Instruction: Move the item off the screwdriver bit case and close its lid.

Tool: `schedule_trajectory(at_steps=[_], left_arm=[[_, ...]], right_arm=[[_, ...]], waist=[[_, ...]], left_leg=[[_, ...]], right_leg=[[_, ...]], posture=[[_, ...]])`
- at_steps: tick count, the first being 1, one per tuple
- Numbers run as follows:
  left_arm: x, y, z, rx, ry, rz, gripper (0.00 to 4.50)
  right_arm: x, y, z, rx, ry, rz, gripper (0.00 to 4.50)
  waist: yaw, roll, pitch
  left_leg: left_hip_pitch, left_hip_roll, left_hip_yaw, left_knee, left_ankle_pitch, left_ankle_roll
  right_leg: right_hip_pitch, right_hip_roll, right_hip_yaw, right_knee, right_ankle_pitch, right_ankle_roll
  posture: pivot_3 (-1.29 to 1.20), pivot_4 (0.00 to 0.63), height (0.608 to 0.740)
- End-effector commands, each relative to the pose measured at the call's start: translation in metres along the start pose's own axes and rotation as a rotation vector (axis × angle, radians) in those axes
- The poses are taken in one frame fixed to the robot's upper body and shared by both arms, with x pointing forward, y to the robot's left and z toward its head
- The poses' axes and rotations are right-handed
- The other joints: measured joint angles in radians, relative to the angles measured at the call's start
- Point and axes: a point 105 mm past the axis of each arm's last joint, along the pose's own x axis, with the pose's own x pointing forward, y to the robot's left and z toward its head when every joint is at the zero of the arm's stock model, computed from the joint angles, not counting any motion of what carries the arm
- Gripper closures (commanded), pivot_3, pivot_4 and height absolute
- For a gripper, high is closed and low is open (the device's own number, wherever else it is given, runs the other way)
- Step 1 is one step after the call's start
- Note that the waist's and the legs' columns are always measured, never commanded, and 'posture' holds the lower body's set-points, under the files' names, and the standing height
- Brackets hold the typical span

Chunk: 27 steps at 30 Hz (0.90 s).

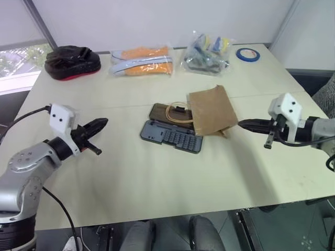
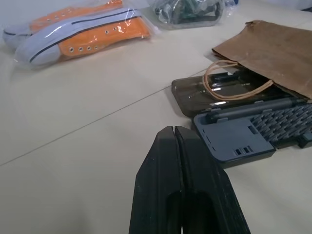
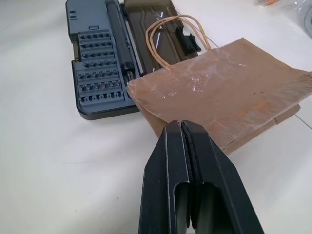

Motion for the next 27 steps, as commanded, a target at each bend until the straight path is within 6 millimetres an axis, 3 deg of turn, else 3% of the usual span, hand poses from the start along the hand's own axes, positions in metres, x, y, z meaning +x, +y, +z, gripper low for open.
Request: schedule_trajectory(at_steps=[1,11,15,21,24,27], left_arm=[[-0.001,-0.001,0.007,0.025,-0.019,-0.001,4.50],[-0.001,-0.003,0.005,0.015,-0.019,-0.009,4.50],[-0.001,-0.003,0.003,0.012,-0.015,-0.008,4.50],[-0.001,-0.003,0.000,0.012,-0.002,-0.021,4.50],[0.000,-0.006,0.000,0.012,-0.006,-0.026,4.50],[0.003,-0.007,-0.002,0.022,-0.004,-0.028,4.50]], right_arm=[[-0.006,-0.002,0.014,-0.040,-0.041,-0.025,4.49],[-0.003,-0.006,0.015,-0.062,-0.034,-0.044,4.49],[-0.003,-0.011,0.014,-0.092,-0.012,-0.059,3.16],[-0.004,-0.024,0.012,-0.171,0.029,-0.111,0.03],[-0.001,-0.029,0.011,-0.129,0.021,-0.134,0.03],[0.006,-0.037,0.006,0.131,-0.047,-0.185,0.03]], waist=[[-0.001,0.000,0.000],[-0.001,0.000,0.000],[-0.001,0.000,0.000],[-0.001,0.000,0.000],[-0.002,0.000,0.000],[-0.005,0.000,0.000]], left_leg=[[0.000,0.000,0.000,0.000,0.000,0.000],[0.000,0.000,0.000,0.000,0.000,0.000],[0.000,0.000,0.000,0.000,0.000,0.000],[0.000,0.000,0.000,0.000,0.000,0.000],[0.000,0.000,0.001,0.000,0.000,0.000],[0.000,0.000,0.000,0.000,0.000,0.000]], right_leg=[[0.000,0.000,0.000,0.000,0.000,0.000],[0.000,0.000,0.000,0.000,0.000,0.000],[0.000,0.000,0.000,0.000,0.000,0.000],[0.000,0.000,0.000,0.000,0.000,0.000],[0.000,0.000,0.000,0.000,0.000,0.000],[0.000,0.000,0.000,0.000,0.000,0.000]], posture=[[0.00,0.150,0.740],[0.00,0.150,0.740],[0.00,0.150,0.740],[0.00,0.150,0.740],[0.00,0.150,0.740],[0.00,0.150,0.740]])
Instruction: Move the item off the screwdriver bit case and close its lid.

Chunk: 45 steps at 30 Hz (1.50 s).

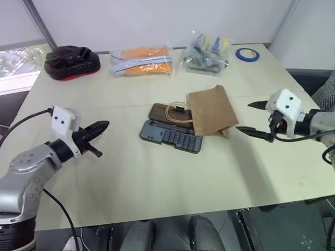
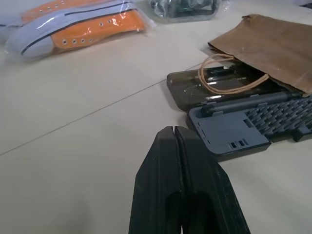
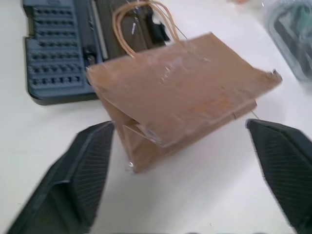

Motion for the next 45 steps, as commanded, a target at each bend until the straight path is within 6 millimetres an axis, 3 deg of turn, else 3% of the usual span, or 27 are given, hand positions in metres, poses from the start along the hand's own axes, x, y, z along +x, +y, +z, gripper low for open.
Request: schedule_trajectory(at_steps=[1,8,23,25,27,29,30,33,40,42,45], left_arm=[[0.003,-0.004,0.004,0.033,-0.021,-0.011,4.50],[0.006,-0.004,0.004,0.062,-0.022,-0.004,4.50],[0.006,-0.002,0.003,0.083,-0.035,0.046,4.50],[0.005,-0.002,0.002,0.080,-0.035,0.057,4.50],[0.004,-0.003,0.001,0.079,-0.035,0.063,4.50],[0.003,-0.004,0.000,0.080,-0.034,0.069,4.50],[0.002,-0.004,0.000,0.080,-0.034,0.073,4.50],[0.001,-0.003,0.000,0.079,-0.036,0.086,4.50],[0.000,-0.001,0.000,0.080,-0.039,0.100,4.50],[0.001,-0.001,0.000,0.078,-0.042,0.101,4.50],[0.004,-0.001,0.000,0.077,-0.042,0.098,4.50]], right_arm=[[0.001,-0.013,0.003,0.170,-0.039,-0.083,0.03],[0.022,-0.004,0.000,0.444,-0.014,-0.100,0.03],[0.061,0.010,-0.012,0.546,0.013,-0.093,0.03],[0.064,0.009,-0.013,0.546,0.013,-0.103,0.55],[0.068,0.008,-0.013,0.544,0.009,-0.110,1.38],[0.070,0.010,-0.013,0.541,0.006,-0.102,2.38],[0.071,0.010,-0.013,0.541,0.008,-0.103,3.08],[0.071,0.010,-0.014,0.539,0.009,-0.102,4.48],[0.066,0.004,-0.015,0.522,0.005,-0.148,4.48],[0.061,-0.012,-0.015,0.541,-0.010,-0.234,4.48],[0.037,-0.059,-0.025,0.568,-0.016,-0.523,4.48]], waist=[[-0.001,0.000,0.000],[-0.001,0.000,0.000],[-0.009,0.000,0.000],[-0.016,0.000,0.000],[-0.020,0.000,0.000],[-0.022,0.000,0.000],[-0.022,0.000,0.000],[-0.022,0.000,0.000],[-0.021,0.000,0.000],[-0.021,0.000,0.000],[-0.020,0.000,0.000]], left_leg=[[0.000,0.000,0.000,0.000,0.000,0.000],[0.000,0.000,0.000,0.000,0.000,0.000],[-0.001,-0.001,0.000,0.000,0.000,0.000],[-0.001,-0.001,0.000,0.000,0.000,0.000],[-0.001,-0.001,0.000,0.000,0.000,0.000],[0.000,-0.001,0.000,0.000,0.000,0.000],[0.000,0.000,0.000,0.000,0.000,0.000],[-0.001,0.000,0.000,0.000,0.000,0.000],[-0.001,-0.001,0.000,0.000,0.000,0.000],[-0.001,-0.001,0.000,0.000,0.000,0.000],[-0.001,-0.001,0.000,0.000,0.000,0.000]], right_leg=[[0.000,0.000,0.000,0.000,0.000,0.000],[-0.001,0.000,0.000,0.000,0.000,0.000],[-0.001,0.000,0.000,0.001,0.000,0.000],[-0.001,0.000,0.000,0.001,0.000,0.000],[-0.001,0.000,0.000,0.001,0.000,0.000],[-0.001,0.000,0.000,0.001,0.000,0.000],[-0.001,0.000,0.000,0.001,0.000,0.000],[-0.001,0.000,0.000,0.001,0.000,0.000],[-0.001,0.000,0.001,0.001,0.000,0.000],[-0.001,0.000,0.000,0.001,0.000,0.000],[-0.001,0.000,0.001,0.001,0.000,0.000]], posture=[[0.00,0.150,0.740],[0.00,0.150,0.740],[0.00,0.150,0.740],[0.00,0.150,0.740],[0.00,0.150,0.740],[0.00,0.150,0.740],[0.00,0.150,0.740],[0.00,0.150,0.740],[0.00,0.150,0.740],[0.00,0.150,0.740],[0.00,0.150,0.740]])
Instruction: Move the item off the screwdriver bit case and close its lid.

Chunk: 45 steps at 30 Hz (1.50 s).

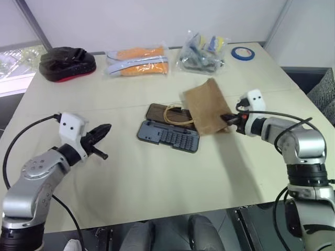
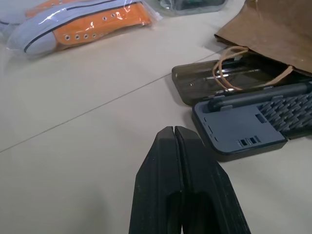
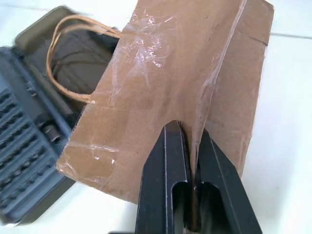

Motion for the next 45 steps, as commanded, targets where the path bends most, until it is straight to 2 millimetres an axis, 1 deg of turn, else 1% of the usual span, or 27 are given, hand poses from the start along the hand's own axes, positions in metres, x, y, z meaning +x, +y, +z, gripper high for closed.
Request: schedule_trajectory(at_steps=[1,2,4,5,6,8,12,14,16,21,22,24,26,29,30,31,32,34,36,37,38,39,41,43,45], left_arm=[[0.000,0.002,0.013,0.040,-0.049,0.016,4.50],[0.000,0.001,0.012,0.040,-0.048,0.011,4.50],[0.002,0.000,0.012,0.039,-0.047,0.004,4.50],[0.003,0.000,0.011,0.039,-0.047,0.001,4.50],[0.004,0.000,0.012,0.040,-0.047,0.000,4.50],[0.006,0.001,0.012,0.041,-0.047,-0.001,4.50],[0.007,0.002,0.012,0.043,-0.049,-0.001,4.50],[0.008,0.003,0.012,0.044,-0.048,0.001,4.50],[0.009,0.003,0.012,0.045,-0.048,0.002,4.50],[0.010,0.003,0.011,0.047,-0.048,-0.002,4.50],[0.011,0.003,0.011,0.047,-0.048,-0.002,4.50],[0.011,0.003,0.011,0.046,-0.049,-0.004,4.50],[0.012,0.002,0.010,0.046,-0.048,-0.008,4.50],[0.013,0.000,0.010,0.044,-0.050,-0.011,4.50],[0.013,0.000,0.010,0.043,-0.051,-0.012,4.50],[0.013,0.000,0.010,0.042,-0.051,-0.012,4.50],[0.013,0.000,0.010,0.041,-0.052,-0.012,4.50],[0.014,-0.002,0.009,0.038,-0.052,-0.014,4.50],[0.015,-0.003,0.009,0.037,-0.052,-0.016,4.50],[0.015,-0.003,0.009,0.037,-0.053,-0.017,4.50],[0.015,-0.003,0.009,0.036,-0.053,-0.018,4.50],[0.015,-0.004,0.009,0.036,-0.053,-0.018,4.50],[0.016,-0.004,0.009,0.035,-0.054,-0.017,4.50],[0.016,-0.004,0.009,0.034,-0.055,-0.017,4.50],[0.016,-0.003,0.010,0.034,-0.056,-0.015,4.50]], right_arm=[[-0.024,-0.061,0.037,0.027,-0.158,-0.326,4.48],[-0.033,-0.081,0.038,0.047,-0.172,-0.436,4.48],[-0.044,-0.105,0.037,0.077,-0.181,-0.570,4.48],[-0.057,-0.126,0.033,0.099,-0.184,-0.679,4.48],[-0.069,-0.143,0.029,0.121,-0.190,-0.772,4.48],[-0.085,-0.162,0.022,0.150,-0.187,-0.886,4.48],[-0.097,-0.179,0.009,0.186,-0.148,-0.983,4.48],[-0.104,-0.188,-0.003,0.248,-0.124,-1.032,4.48],[-0.107,-0.192,-0.009,0.285,-0.118,-1.053,4.48],[-0.102,-0.191,-0.015,0.320,-0.108,-1.036,4.48],[-0.101,-0.190,-0.016,0.330,-0.100,-1.030,4.23],[-0.100,-0.189,-0.018,0.341,-0.093,-1.024,3.61],[-0.101,-0.188,-0.011,0.331,-0.122,-1.023,2.65],[-0.106,-0.190,-0.002,0.285,-0.149,-1.048,1.12],[-0.110,-0.190,0.003,0.246,-0.159,-1.071,0.54],[-0.113,-0.190,0.008,0.211,-0.174,-1.090,0.18],[-0.116,-0.190,0.011,0.186,-0.184,-1.111,0.08],[-0.123,-0.187,0.023,0.112,-0.216,-1.151,0.08],[-0.133,-0.183,0.038,-0.009,-0.242,-1.212,0.08],[-0.140,-0.178,0.050,-0.078,-0.275,-1.247,0.08],[-0.142,-0.173,0.061,-0.129,-0.308,-1.253,0.08],[-0.143,-0.170,0.068,-0.155,-0.331,-1.253,0.08],[-0.125,-0.155,0.081,-0.177,-0.352,-1.132,0.08],[-0.096,-0.134,0.086,-0.148,-0.343,-0.953,0.08],[-0.066,-0.108,0.086,-0.086,-0.320,-0.754,0.08]], waist=[[0.002,0.000,0.000],[0.003,0.000,0.000],[0.003,0.000,0.000],[0.002,0.000,0.000],[0.002,0.000,0.000],[0.000,0.000,0.000],[-0.009,0.001,-0.001],[-0.014,0.002,-0.001],[-0.017,0.002,-0.001],[-0.022,0.002,-0.001],[-0.023,0.002,-0.001],[-0.023,0.002,-0.001],[-0.024,0.002,-0.001],[-0.025,0.002,-0.001],[-0.026,0.002,-0.001],[-0.026,0.002,-0.001],[-0.026,0.002,-0.001],[-0.026,0.003,-0.002],[-0.024,0.003,-0.002],[-0.024,0.003,-0.002],[-0.024,0.003,-0.002],[-0.025,0.003,-0.002],[-0.026,0.003,-0.002],[-0.031,0.003,-0.002],[-0.035,0.003,-0.002]], left_leg=[[0.000,0.000,0.000,0.000,0.000,0.000],[0.000,0.000,0.000,0.000,0.000,0.000],[0.000,-0.001,0.001,0.000,0.000,0.000],[0.000,-0.001,0.001,0.000,0.000,0.000],[0.000,-0.001,0.002,-0.001,0.000,0.000],[0.000,-0.001,0.003,0.000,0.000,0.000],[0.000,0.000,0.004,-0.001,0.000,0.000],[0.001,0.000,0.006,-0.001,0.000,0.000],[0.001,0.000,0.006,-0.001,0.000,0.000],[0.000,0.000,0.006,-0.001,0.000,0.000],[0.000,0.000,0.006,-0.001,0.000,0.000],[0.000,0.000,0.005,-0.001,0.000,0.000],[0.000,0.000,0.005,-0.001,0.000,0.000],[0.000,0.000,0.005,-0.001,0.000,0.000],[0.000,0.000,0.005,-0.001,0.000,0.000],[0.000,0.000,0.005,-0.001,0.000,0.000],[0.000,0.000,0.005,-0.001,0.000,0.000],[0.000,0.000,0.005,-0.001,0.000,0.000],[0.000,0.000,0.005,-0.001,0.000,0.000],[0.000,0.000,0.005,-0.001,0.000,0.000],[0.000,0.000,0.005,-0.001,0.000,0.000],[0.000,0.000,0.005,-0.001,0.000,0.000],[0.000,0.000,0.005,-0.001,0.000,0.000],[0.001,0.000,0.005,0.000,0.000,0.000],[0.001,0.001,0.006,0.000,0.000,0.000]], right_leg=[[0.000,0.000,0.000,0.000,0.000,0.000],[0.000,0.000,0.000,0.000,0.000,0.000],[0.000,0.000,0.000,0.000,0.000,0.000],[0.000,0.000,-0.001,0.000,0.000,0.000],[0.000,0.000,-0.001,0.000,0.000,0.000],[0.000,0.000,0.000,0.000,0.000,0.000],[0.000,0.000,0.000,0.000,0.000,0.000],[0.000,0.000,0.001,0.000,0.000,0.000],[0.000,0.001,0.001,0.001,0.000,0.000],[0.000,0.000,0.001,0.001,0.000,0.000],[0.000,0.000,0.001,0.001,0.000,0.000],[0.000,0.000,0.001,0.001,0.000,0.000],[0.000,0.000,0.001,0.001,0.000,0.000],[0.000,0.000,0.001,0.001,0.000,0.000],[0.000,0.000,0.001,0.001,0.000,0.000],[0.000,0.000,0.001,0.001,0.000,0.000],[0.000,0.000,0.001,0.001,0.000,0.000],[0.000,0.000,0.001,0.001,0.000,0.000],[0.000,0.000,0.001,0.001,0.000,0.000],[0.000,0.000,0.001,0.001,0.000,0.000],[0.000,0.000,0.001,0.001,0.000,0.000],[0.000,0.000,0.001,0.001,0.000,0.000],[0.000,0.000,0.001,0.001,0.000,0.000],[0.000,0.001,0.001,0.001,0.000,0.000],[0.000,0.001,0.001,0.001,0.000,0.000]], posture=[[0.00,0.150,0.740],[0.00,0.150,0.740],[0.00,0.150,0.740],[0.00,0.150,0.740],[0.00,0.150,0.740],[0.00,0.150,0.740],[0.00,0.150,0.740],[0.00,0.150,0.740],[0.00,0.150,0.740],[0.00,0.150,0.740],[0.00,0.150,0.740],[0.00,0.150,0.740],[0.00,0.150,0.740],[0.00,0.150,0.740],[0.00,0.150,0.740],[0.00,0.150,0.740],[0.00,0.150,0.740],[0.00,0.150,0.740],[0.00,0.150,0.740],[0.00,0.150,0.740],[0.00,0.150,0.740],[0.00,0.150,0.740],[0.00,0.150,0.740],[0.00,0.150,0.740],[0.00,0.150,0.740]])
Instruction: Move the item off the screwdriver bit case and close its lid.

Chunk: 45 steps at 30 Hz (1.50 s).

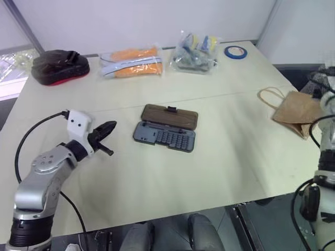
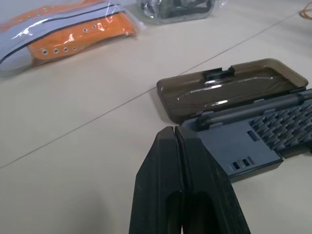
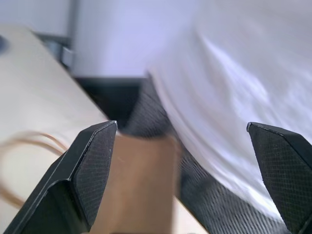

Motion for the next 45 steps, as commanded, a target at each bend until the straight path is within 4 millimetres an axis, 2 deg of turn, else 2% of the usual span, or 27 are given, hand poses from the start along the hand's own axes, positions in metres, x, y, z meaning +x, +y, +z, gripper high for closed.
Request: schedule_trajectory(at_steps=[1,4,6,9,18,22,26,32,38,45], left_arm=[[0.000,0.001,0.010,0.030,-0.033,0.005,4.50],[0.000,0.001,0.010,0.031,-0.034,0.009,4.50],[0.000,0.001,0.010,0.032,-0.034,0.009,4.50],[0.000,0.000,0.010,0.039,-0.032,0.009,4.50],[-0.001,0.001,0.012,0.048,-0.033,0.012,4.50],[0.000,0.000,0.013,0.051,-0.036,0.012,4.50],[0.000,-0.001,0.013,0.053,-0.038,0.012,4.50],[-0.002,-0.001,0.011,0.054,-0.039,0.023,4.50],[-0.006,-0.002,0.009,0.054,-0.034,0.036,4.50],[-0.008,-0.005,0.007,0.052,-0.031,0.041,4.50]], right_arm=[[-0.012,0.059,0.017,0.098,0.019,0.292,0.08],[-0.026,0.098,0.009,0.135,0.118,0.497,0.08],[-0.033,0.113,0.008,0.140,0.141,0.579,0.08],[-0.053,0.145,0.007,0.124,0.176,0.745,0.08],[-0.102,0.207,0.000,0.027,0.186,1.003,0.08],[-0.111,0.222,-0.007,0.026,0.208,1.033,0.08],[-0.111,0.233,-0.020,-0.001,0.232,1.017,0.08],[-0.102,0.239,-0.048,-0.059,0.292,0.948,0.08],[-0.099,0.244,-0.065,-0.079,0.327,0.900,0.08],[-0.099,0.247,-0.067,-0.064,0.335,0.878,0.08]], waist=[[-0.001,0.000,0.000],[0.005,0.000,0.000],[0.014,0.000,0.000],[0.023,0.000,0.000],[0.026,0.000,0.000],[0.027,0.000,0.000],[0.027,0.000,0.000],[0.026,0.000,0.000],[0.022,0.000,0.000],[0.011,0.000,-0.001]], left_leg=[[0.000,0.001,0.000,0.000,0.000,0.000],[0.000,0.001,-0.001,0.000,0.000,0.000],[-0.001,0.001,-0.003,0.000,0.000,0.000],[-0.002,-0.001,-0.003,0.001,0.000,0.000],[-0.001,-0.001,-0.004,0.001,0.000,-0.001],[-0.001,-0.001,-0.006,0.001,0.000,-0.001],[-0.001,-0.001,-0.006,0.001,0.000,-0.001],[-0.001,-0.001,-0.006,0.001,0.000,-0.001],[-0.001,-0.001,-0.006,0.000,0.000,-0.001],[-0.001,-0.001,-0.006,0.000,0.001,-0.001]], right_leg=[[0.000,0.001,0.000,0.000,0.000,0.000],[0.000,0.001,0.000,0.000,0.000,0.000],[0.000,-0.001,0.000,0.000,0.000,0.000],[0.000,-0.002,0.000,0.000,0.000,0.000],[-0.001,-0.001,-0.001,0.001,0.000,0.000],[-0.001,-0.001,-0.001,0.001,0.000,0.000],[-0.001,-0.001,-0.001,0.001,0.000,0.000],[-0.001,-0.001,-0.001,0.001,0.000,0.000],[-0.002,-0.001,-0.001,0.001,0.000,0.000],[-0.002,-0.001,-0.001,0.002,0.000,0.000]], posture=[[0.00,0.150,0.740],[0.00,0.150,0.740],[0.00,0.150,0.740],[0.00,0.150,0.740],[0.00,0.150,0.740],[0.00,0.150,0.740],[0.00,0.150,0.740],[0.00,0.150,0.740],[0.00,0.150,0.740],[0.00,0.150,0.740]])
